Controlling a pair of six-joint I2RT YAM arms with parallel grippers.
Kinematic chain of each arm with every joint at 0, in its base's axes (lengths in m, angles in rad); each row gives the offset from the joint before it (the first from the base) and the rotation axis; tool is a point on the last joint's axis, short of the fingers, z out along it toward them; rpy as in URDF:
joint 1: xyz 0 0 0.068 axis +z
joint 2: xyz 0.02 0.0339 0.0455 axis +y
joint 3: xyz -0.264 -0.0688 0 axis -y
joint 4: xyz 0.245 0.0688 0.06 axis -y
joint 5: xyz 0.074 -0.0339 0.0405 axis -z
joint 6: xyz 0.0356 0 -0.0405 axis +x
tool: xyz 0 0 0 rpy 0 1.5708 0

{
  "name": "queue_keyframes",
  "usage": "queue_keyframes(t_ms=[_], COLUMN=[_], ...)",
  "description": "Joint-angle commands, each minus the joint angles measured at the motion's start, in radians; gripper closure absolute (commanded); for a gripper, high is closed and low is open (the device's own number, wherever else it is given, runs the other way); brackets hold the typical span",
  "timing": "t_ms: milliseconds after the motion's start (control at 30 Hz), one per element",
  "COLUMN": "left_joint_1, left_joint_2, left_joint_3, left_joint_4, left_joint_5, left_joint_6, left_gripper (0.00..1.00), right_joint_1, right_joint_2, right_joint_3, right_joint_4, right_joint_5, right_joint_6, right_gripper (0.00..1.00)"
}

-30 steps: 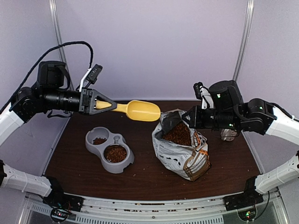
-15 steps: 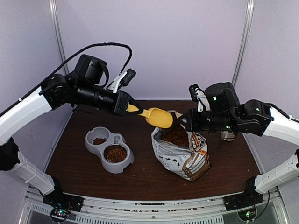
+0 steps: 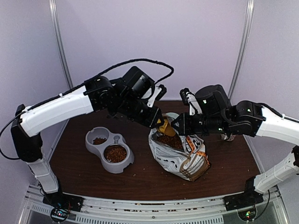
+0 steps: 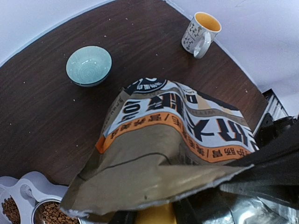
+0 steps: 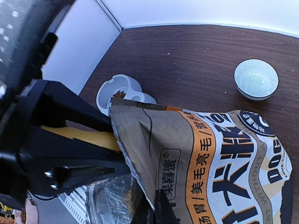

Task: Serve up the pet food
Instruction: Insert the spatula into the pet food bag, then collect the pet food from the pet food bag.

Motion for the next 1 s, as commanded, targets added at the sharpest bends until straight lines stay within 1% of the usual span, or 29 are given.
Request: queue_keyframes(t_ms=[0, 67, 167, 400, 600, 733, 833, 967], left_joint_1=[0.008, 0.004, -0.002, -0.004, -0.004, -0.004, -0.004, 0.000], left_joint_2=[0.071, 0.100, 0.121, 0.113, 0.054, -0.004, -0.034, -0.077], left_joint_3=[-0.006, -0.007, -0.022, -0.105, -0.246, -0.349, -0.392, -0.431], left_joint_4=[-0.133, -0.114, -0.060, 0.079, 0.234, 0.404, 0.499, 0.577], left_joint_5=[-0.227, -0.203, -0.125, 0.154, 0.366, 0.494, 0.546, 0.568], left_joint_6=[0.003, -0.001, -0.007, 0.011, -0.040, -0.126, -0.187, -0.248], left_gripper=[1.00, 1.00, 1.00, 1.00, 1.00, 1.00, 1.00, 1.00], right_joint_1=[-0.002, -0.002, -0.003, -0.023, -0.048, -0.060, -0.067, -0.070], right_joint_2=[-0.005, -0.006, -0.015, -0.052, -0.091, -0.117, -0.130, -0.148], right_joint_3=[0.011, 0.008, -0.001, -0.030, -0.057, -0.075, -0.087, -0.097], right_joint_4=[-0.025, -0.027, -0.026, -0.011, -0.015, -0.020, -0.025, -0.032], right_joint_5=[0.031, 0.035, 0.036, 0.027, 0.032, 0.040, 0.043, 0.051], right_joint_6=[-0.007, -0.003, 0.004, 0.015, 0.023, 0.032, 0.035, 0.041], right_gripper=[1.00, 1.00, 1.00, 1.00, 1.00, 1.00, 1.00, 1.00])
